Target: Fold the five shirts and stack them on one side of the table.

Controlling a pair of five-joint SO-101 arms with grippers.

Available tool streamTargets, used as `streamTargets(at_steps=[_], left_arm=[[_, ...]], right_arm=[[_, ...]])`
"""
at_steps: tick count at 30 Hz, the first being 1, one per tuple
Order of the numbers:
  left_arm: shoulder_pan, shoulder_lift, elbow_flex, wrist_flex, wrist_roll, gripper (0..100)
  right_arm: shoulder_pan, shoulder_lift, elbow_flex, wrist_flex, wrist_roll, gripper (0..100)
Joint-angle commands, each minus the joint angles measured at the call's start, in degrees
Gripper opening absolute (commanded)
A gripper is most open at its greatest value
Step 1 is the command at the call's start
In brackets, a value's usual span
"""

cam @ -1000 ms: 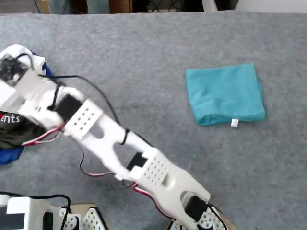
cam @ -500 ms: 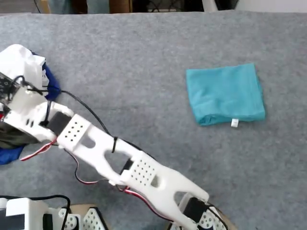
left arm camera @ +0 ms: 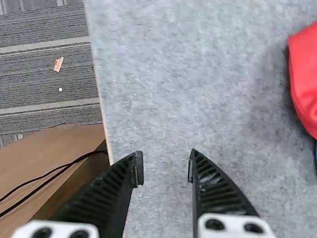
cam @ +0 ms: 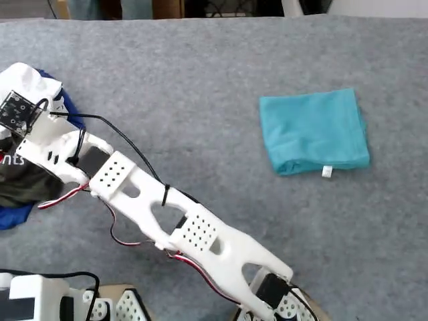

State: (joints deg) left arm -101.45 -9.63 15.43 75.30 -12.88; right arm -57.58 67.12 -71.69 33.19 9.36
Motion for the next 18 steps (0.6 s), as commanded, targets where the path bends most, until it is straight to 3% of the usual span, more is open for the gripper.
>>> streamTargets(at_steps=[1,7,13,18], left_arm=[[0.84,-2.55,-0.66,-0.70,-0.35,17],[6.11,-2.64,-0.13,-0.18,-0.18,17],[17.71,-2.64,-0.66,3.78,2.90,17],[20.62,-2.73,-0.40,6.77,4.48,17]], right_arm=[[1.76,-1.54,-7.69,4.84,0.53,3.1],[2.90,-1.27,-17.10,14.95,0.62,4.4],[2.90,-1.10,-17.27,19.16,0.18,21.7],[2.73,1.71,-17.63,18.81,0.44,15.4]])
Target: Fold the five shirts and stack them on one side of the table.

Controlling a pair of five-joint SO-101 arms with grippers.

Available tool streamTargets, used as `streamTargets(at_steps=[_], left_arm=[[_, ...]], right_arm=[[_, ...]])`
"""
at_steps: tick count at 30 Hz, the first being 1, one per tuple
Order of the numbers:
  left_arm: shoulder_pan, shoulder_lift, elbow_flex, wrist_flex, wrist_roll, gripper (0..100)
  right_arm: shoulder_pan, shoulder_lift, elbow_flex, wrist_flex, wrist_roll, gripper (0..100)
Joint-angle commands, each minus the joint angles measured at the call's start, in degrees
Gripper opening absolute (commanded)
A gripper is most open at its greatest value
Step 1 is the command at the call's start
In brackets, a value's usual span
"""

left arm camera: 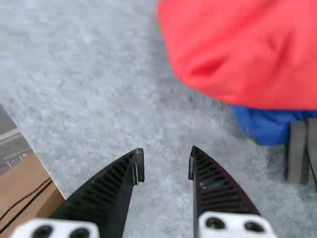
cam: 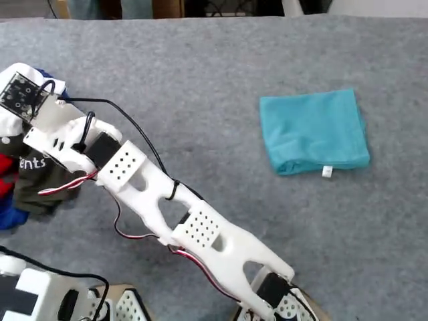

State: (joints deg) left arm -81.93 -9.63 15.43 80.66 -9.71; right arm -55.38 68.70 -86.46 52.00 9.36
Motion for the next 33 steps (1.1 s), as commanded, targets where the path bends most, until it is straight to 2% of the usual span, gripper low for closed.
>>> streamTargets(at_steps=[1,4,7,12,21,29,33], left_arm=[[1.01,-2.73,-0.13,1.41,1.14,17],[-1.19,-2.64,-0.57,1.14,1.05,17],[-1.89,-2.64,-0.57,0.97,-1.23,17],[-1.45,-2.64,-0.22,0.97,-2.20,17],[1.63,-2.64,-0.40,1.23,-2.02,17],[5.76,-2.73,-1.19,1.41,-2.11,17],[9.10,-2.64,-5.67,4.40,-2.02,17]], right_arm=[[0.53,0.92,-3.03,0.00,0.44,11.7],[0.70,2.24,-3.38,0.09,0.62,1.0],[1.14,2.42,-4.97,0.44,0.35,4.1],[2.90,1.63,-9.98,0.62,0.53,2.1],[6.33,-9.54,-9.45,2.02,0.18,1.5],[14.15,-24.04,-9.45,2.46,0.18,1.5],[18.90,-32.75,-9.45,5.19,0.18,1.5]])
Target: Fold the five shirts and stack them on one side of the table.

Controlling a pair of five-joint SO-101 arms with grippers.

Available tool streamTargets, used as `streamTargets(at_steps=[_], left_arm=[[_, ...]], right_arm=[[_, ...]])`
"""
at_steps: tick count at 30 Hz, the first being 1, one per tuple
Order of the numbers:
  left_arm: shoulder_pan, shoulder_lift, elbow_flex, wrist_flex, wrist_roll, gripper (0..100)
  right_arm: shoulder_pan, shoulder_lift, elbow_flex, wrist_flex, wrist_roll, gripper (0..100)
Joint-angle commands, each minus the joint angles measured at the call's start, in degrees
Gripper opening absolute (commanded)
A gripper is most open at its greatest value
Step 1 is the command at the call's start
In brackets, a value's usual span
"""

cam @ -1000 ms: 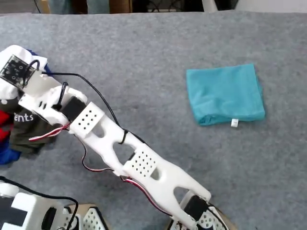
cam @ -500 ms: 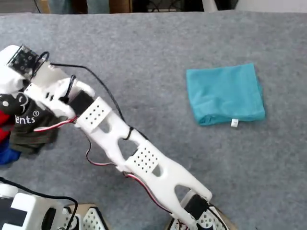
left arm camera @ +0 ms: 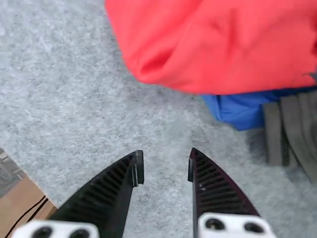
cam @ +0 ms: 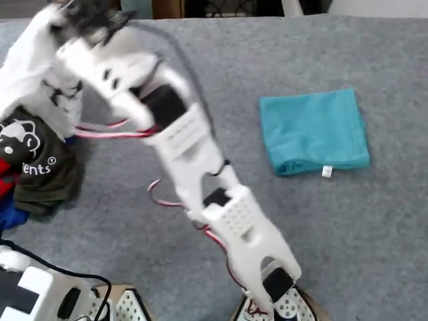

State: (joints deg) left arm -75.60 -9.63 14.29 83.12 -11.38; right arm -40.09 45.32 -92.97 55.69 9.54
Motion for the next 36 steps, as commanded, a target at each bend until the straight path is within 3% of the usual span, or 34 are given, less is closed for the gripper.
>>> streamTargets(at_steps=[1,10,15,18,22,29,33,36], left_arm=[[4.53,-2.64,-5.58,2.73,-0.35,17],[20.88,-2.64,-17.19,8.62,6.15,17],[30.73,-2.11,-17.63,8.18,10.11,18],[34.68,-2.02,-17.10,3.16,10.55,18],[34.86,-0.70,-11.38,-8.97,12.84,26],[29.93,16.70,-7.69,-29.19,12.57,27],[25.27,27.69,-17.36,-29.27,12.92,25],[21.41,33.41,-28.70,-26.90,12.75,15]], right_arm=[[4.48,-11.47,-2.95,2.90,0.00,1.5],[9.67,-27.74,-2.86,12.13,0.00,1.5],[13.27,-33.27,-2.59,19.52,0.00,1.5],[14.59,-34.42,-2.77,23.82,0.00,1.5],[14.42,-34.77,-2.86,28.04,0.00,1.5],[14.24,-36.18,-2.77,32.26,0.00,1.5],[14.51,-36.79,-2.77,33.32,-0.09,1.5],[14.33,-36.79,-2.77,36.04,-0.09,1.5]])
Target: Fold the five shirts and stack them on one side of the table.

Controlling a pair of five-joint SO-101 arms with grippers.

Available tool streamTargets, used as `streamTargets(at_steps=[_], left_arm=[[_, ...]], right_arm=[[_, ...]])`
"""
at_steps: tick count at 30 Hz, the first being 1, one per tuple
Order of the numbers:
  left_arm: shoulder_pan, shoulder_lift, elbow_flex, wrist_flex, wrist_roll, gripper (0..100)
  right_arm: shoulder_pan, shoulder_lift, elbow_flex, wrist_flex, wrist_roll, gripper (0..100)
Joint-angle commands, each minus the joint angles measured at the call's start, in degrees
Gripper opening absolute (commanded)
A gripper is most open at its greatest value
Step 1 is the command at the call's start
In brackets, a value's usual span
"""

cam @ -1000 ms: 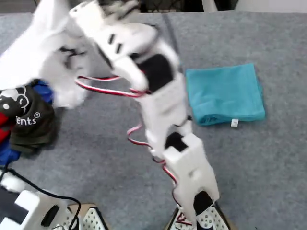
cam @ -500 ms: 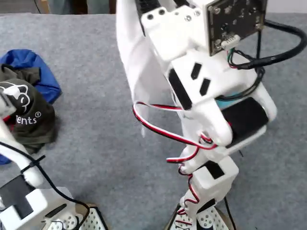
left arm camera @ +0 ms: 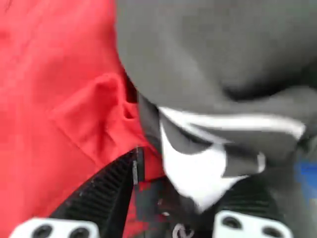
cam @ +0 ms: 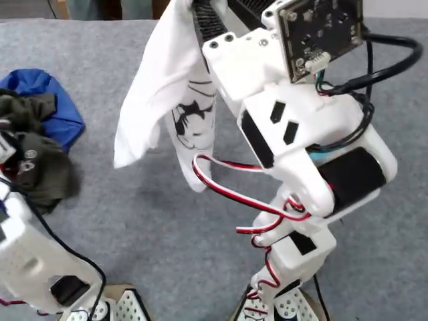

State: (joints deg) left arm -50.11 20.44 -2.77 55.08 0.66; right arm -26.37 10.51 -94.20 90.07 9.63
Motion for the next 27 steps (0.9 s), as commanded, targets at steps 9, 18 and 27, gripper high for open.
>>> streamTargets(at_steps=[9,18,27], left_arm=[[-13.05,13.01,-47.60,13.19,0.79,5],[-16.13,17.76,-67.74,25.14,0.88,10],[-16.04,15.21,-87.34,44.66,0.62,21]], right_arm=[[0.53,-3.21,-1.45,7.74,-3.87,1.5],[0.53,-6.37,-1.36,10.64,-4.13,1.5],[-3.08,-7.87,-0.84,10.90,-3.69,1.5]])
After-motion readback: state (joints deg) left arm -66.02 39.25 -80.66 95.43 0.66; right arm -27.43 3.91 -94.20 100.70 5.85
